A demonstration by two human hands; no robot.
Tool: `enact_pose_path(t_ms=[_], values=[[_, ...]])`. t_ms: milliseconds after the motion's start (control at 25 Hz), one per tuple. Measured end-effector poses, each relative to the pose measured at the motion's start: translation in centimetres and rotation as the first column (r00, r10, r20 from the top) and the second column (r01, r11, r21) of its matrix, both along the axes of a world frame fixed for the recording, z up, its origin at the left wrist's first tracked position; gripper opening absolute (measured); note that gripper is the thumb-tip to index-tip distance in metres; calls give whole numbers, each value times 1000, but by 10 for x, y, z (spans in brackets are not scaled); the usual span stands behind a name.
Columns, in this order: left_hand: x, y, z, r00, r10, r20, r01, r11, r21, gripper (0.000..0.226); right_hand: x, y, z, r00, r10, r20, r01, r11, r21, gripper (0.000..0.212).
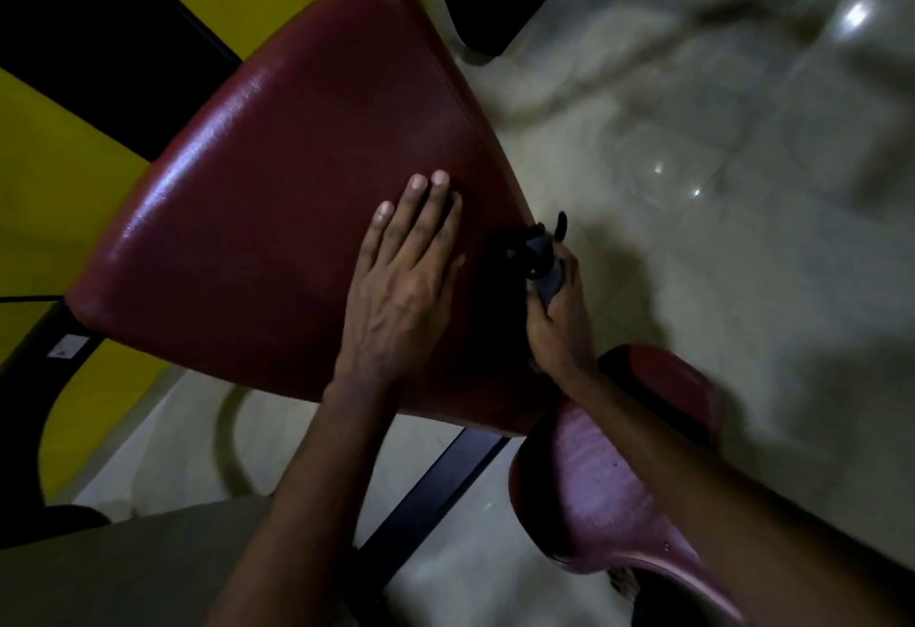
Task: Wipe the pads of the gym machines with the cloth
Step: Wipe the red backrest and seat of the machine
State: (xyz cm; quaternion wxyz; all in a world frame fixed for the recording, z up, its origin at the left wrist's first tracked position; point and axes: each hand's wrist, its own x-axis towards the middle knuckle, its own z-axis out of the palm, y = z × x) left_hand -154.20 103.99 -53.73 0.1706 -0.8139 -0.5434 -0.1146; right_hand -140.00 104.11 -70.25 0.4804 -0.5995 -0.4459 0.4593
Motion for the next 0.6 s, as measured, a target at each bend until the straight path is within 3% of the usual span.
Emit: enact_pose_path(t_ms=[160,240,280,400,600], values=[[1,-1,-9,991,-13,-134,21,998,57,47,19,-4,-26,995,102,-16,-103,981,-166,56],[0,0,-13,982,-19,-189,36,996,85,46,19,6,-15,993,79,-84,-87,991,-105,55],[2,0,-15,980,-13,-199,32,995,94,46,18,13,-8,987,86,-134,-94,994,-53,45],[9,-6,-24,979,-39,-198,42,999,8,55,20,22,-1,985,122,-121,-124,992,-9,38],[16,-7,-38,959,-1,-284,-12,999,-44,64,40,10,-74,984,154,-90,-175,937,-302,49]])
